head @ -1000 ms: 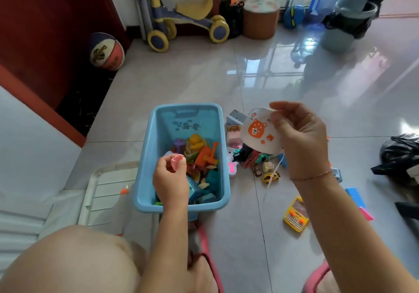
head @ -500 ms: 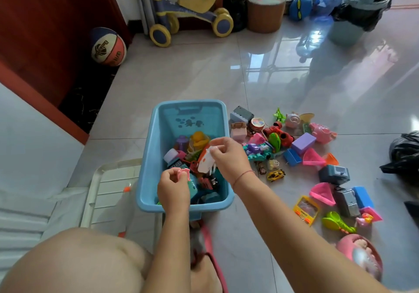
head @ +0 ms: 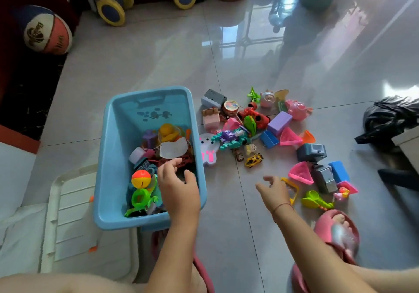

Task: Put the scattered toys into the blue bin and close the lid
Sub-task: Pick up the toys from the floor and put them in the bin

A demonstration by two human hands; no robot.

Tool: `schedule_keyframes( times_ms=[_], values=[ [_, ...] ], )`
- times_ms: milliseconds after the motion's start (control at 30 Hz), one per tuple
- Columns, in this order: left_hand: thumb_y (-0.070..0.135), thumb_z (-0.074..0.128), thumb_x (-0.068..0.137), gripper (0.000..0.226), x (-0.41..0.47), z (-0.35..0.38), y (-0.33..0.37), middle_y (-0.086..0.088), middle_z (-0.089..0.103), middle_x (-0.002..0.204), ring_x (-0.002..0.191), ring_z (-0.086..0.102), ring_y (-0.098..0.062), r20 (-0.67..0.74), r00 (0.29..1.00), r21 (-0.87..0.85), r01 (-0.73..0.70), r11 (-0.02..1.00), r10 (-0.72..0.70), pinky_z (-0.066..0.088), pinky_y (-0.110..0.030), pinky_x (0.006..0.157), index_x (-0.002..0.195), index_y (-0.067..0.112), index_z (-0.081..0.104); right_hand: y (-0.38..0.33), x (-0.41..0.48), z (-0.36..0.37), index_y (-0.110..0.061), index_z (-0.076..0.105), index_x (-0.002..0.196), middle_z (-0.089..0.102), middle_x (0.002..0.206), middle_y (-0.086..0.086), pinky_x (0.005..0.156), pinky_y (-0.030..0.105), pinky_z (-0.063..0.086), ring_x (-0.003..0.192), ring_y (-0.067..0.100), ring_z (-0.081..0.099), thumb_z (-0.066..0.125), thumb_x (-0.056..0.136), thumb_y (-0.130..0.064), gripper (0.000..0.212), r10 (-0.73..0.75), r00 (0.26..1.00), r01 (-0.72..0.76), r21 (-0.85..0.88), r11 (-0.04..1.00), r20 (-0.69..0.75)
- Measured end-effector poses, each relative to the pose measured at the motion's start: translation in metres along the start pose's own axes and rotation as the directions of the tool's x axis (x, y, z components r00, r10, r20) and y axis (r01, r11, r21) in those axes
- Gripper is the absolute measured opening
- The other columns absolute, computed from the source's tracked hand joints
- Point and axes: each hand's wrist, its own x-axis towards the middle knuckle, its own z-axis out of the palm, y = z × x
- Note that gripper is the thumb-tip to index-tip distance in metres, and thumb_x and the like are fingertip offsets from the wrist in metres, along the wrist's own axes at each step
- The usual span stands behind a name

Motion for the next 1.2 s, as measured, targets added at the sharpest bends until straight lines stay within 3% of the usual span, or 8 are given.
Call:
schedule_keyframes(
  times_ms=[133,333,500,667,767,1000,1100,1200],
  values=[
    [0.004,0.056,0.081,0.022,-0.036,0.055,0.015,0.001,0.054,0.104,0.100,0.054,-0.018,0.239,0.953,0.001,-0.193,0.981,0.187,0.043,-0.026,0.088,0.101,0.015,0.060,0.056,0.035,-0.011,-0.009,0.050,0.121,0.045,0.126,0.020,0.094,0.041,0.041,0.112,0.038,0.048,0.067,0.076,-0.023,0.050,0.217,0.964,-0.222,-0.016,0.975,-0.156],
    [0.022,0.063,0.085,0.036,-0.049,0.162,-0.015,0.000,0.056,0.121,0.115,0.049,-0.020,0.649,0.760,0.186,-0.217,0.958,0.046,0.039,-0.030,0.098,0.119,0.016,0.056,0.087,0.071,-0.003,-0.009,0.042,0.130,0.042,0.134,0.021,0.100,0.045,0.035,0.124,0.038,0.039,0.077,0.071,-0.031,0.073,0.249,0.939,-0.276,-0.085,0.957,-0.236],
    [0.032,0.061,0.087,0.056,-0.026,0.233,-0.041,0.000,0.046,0.138,0.127,0.039,-0.021,0.762,0.647,0.336,-0.394,0.855,-0.001,0.031,-0.033,0.104,0.137,0.018,0.041,0.101,0.091,0.009,-0.013,0.037,0.134,0.039,0.137,0.015,0.099,0.047,0.036,0.123,0.037,0.039,0.081,0.064,-0.039,0.087,0.151,0.926,-0.249,-0.259,0.933,-0.346],
    [0.032,0.058,0.089,0.058,-0.014,0.278,-0.048,-0.005,0.044,0.134,0.125,0.039,-0.025,0.807,0.590,0.407,-0.575,0.710,0.015,0.028,-0.036,0.104,0.140,0.018,0.035,0.108,0.102,0.024,-0.015,0.029,0.142,0.036,0.142,0.014,0.100,0.050,0.035,0.124,0.038,0.035,0.080,0.066,-0.035,0.093,0.107,0.915,-0.221,-0.260,0.940,-0.389],
    [0.029,0.060,0.087,0.049,-0.018,0.287,-0.049,-0.006,0.047,0.127,0.121,0.042,-0.026,0.790,0.613,0.446,-0.562,0.697,-0.012,0.032,-0.036,0.101,0.131,0.017,0.042,0.109,0.107,0.028,-0.014,0.021,0.147,0.035,0.144,0.017,0.101,0.047,0.037,0.122,0.039,0.039,0.082,0.065,-0.024,0.103,0.051,0.925,-0.139,-0.212,0.967,-0.376],
    [0.023,0.062,0.083,0.030,-0.024,0.261,-0.035,-0.005,0.056,0.111,0.116,0.043,-0.024,0.752,0.640,0.411,-0.266,0.872,-0.159,0.043,-0.036,0.092,0.112,0.017,0.054,0.094,0.100,0.018,-0.020,0.008,0.148,0.041,0.121,0.015,0.079,0.046,0.050,0.105,0.039,0.053,0.082,0.065,-0.032,0.111,0.147,0.936,-0.204,-0.152,0.967,-0.319],
    [0.025,0.063,0.081,0.030,-0.029,0.223,-0.014,0.003,0.055,0.095,0.105,0.050,-0.019,0.725,0.684,0.294,-0.196,0.936,-0.085,0.049,-0.036,0.082,0.110,0.024,0.056,0.071,0.085,0.011,-0.019,0.012,0.147,0.042,0.120,0.015,0.081,0.045,0.048,0.106,0.038,0.053,0.081,0.067,-0.031,0.106,0.153,0.929,-0.189,-0.077,0.979,-0.336],
    [0.027,0.066,0.081,0.034,-0.030,0.170,0.010,0.008,0.050,0.097,0.094,0.052,-0.008,0.645,0.761,0.139,-0.208,0.968,0.071,0.046,-0.017,0.077,0.114,0.029,0.055,0.036,0.060,0.009,-0.021,0.015,0.147,0.041,0.127,0.014,0.082,0.038,0.047,0.110,0.034,0.052,0.080,0.068,-0.031,0.103,0.062,0.938,-0.054,0.032,0.998,-0.340]
  ],
)
